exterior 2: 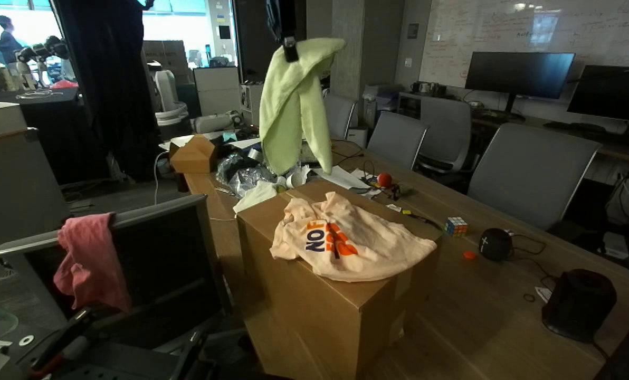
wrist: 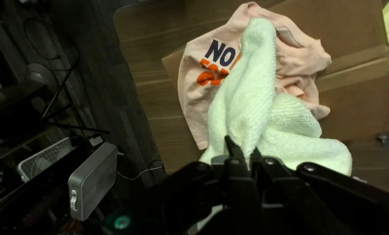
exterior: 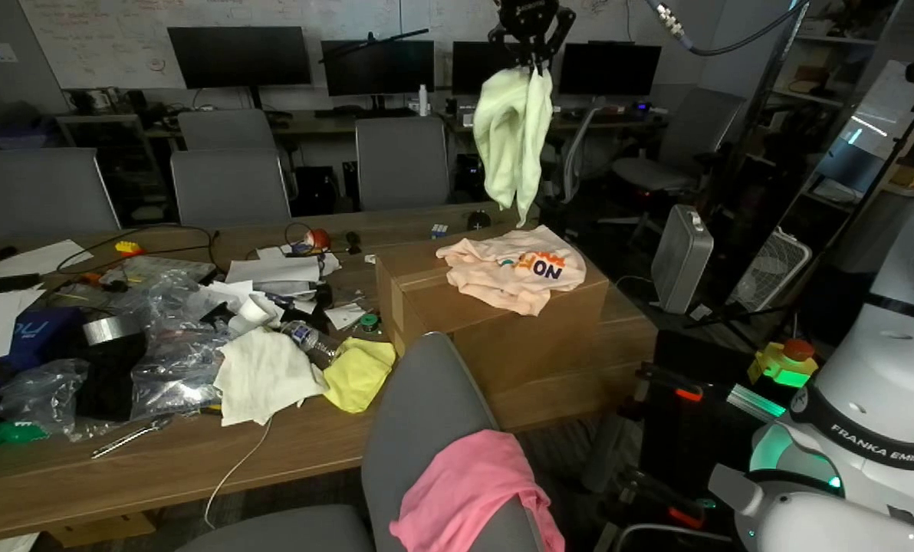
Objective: Put the towels on the table
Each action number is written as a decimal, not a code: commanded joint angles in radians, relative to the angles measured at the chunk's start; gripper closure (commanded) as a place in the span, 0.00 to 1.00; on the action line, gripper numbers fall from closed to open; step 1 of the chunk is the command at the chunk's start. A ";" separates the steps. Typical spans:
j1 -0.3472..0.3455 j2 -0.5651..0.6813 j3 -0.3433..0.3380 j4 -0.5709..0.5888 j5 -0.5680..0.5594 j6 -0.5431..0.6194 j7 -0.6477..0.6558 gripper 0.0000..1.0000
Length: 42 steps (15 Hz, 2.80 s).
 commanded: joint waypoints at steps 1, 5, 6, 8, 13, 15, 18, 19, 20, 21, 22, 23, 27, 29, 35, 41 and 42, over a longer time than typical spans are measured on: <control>-0.029 -0.020 -0.020 0.022 -0.010 0.061 0.118 0.99; -0.051 0.031 -0.036 0.050 0.006 -0.056 0.160 0.54; -0.053 0.033 -0.038 0.038 0.010 -0.069 0.148 0.45; -0.052 0.028 -0.036 0.000 0.017 -0.108 0.101 0.32; -0.032 -0.015 -0.014 -0.112 0.052 -0.153 -0.071 0.00; -0.005 -0.028 0.013 -0.150 0.040 -0.182 -0.124 0.00; 0.052 -0.046 0.075 -0.202 0.041 -0.221 -0.171 0.00; 0.073 -0.051 0.098 -0.216 0.047 -0.232 -0.184 0.00; 0.096 -0.044 0.122 -0.224 0.043 -0.251 -0.192 0.00; 0.116 -0.048 0.145 -0.240 0.049 -0.262 -0.208 0.00; 0.137 -0.047 0.166 -0.252 0.050 -0.271 -0.224 0.00; 0.159 -0.043 0.188 -0.262 0.052 -0.285 -0.239 0.00; 0.232 -0.034 0.261 -0.321 0.050 -0.303 -0.320 0.00; 0.261 -0.009 0.291 -0.341 0.041 -0.304 -0.365 0.00; 0.345 0.092 0.361 -0.350 0.008 -0.302 -0.488 0.00; 0.412 0.168 0.391 -0.332 0.005 -0.224 -0.458 0.00; 0.420 0.177 0.392 -0.327 0.009 -0.204 -0.452 0.00</control>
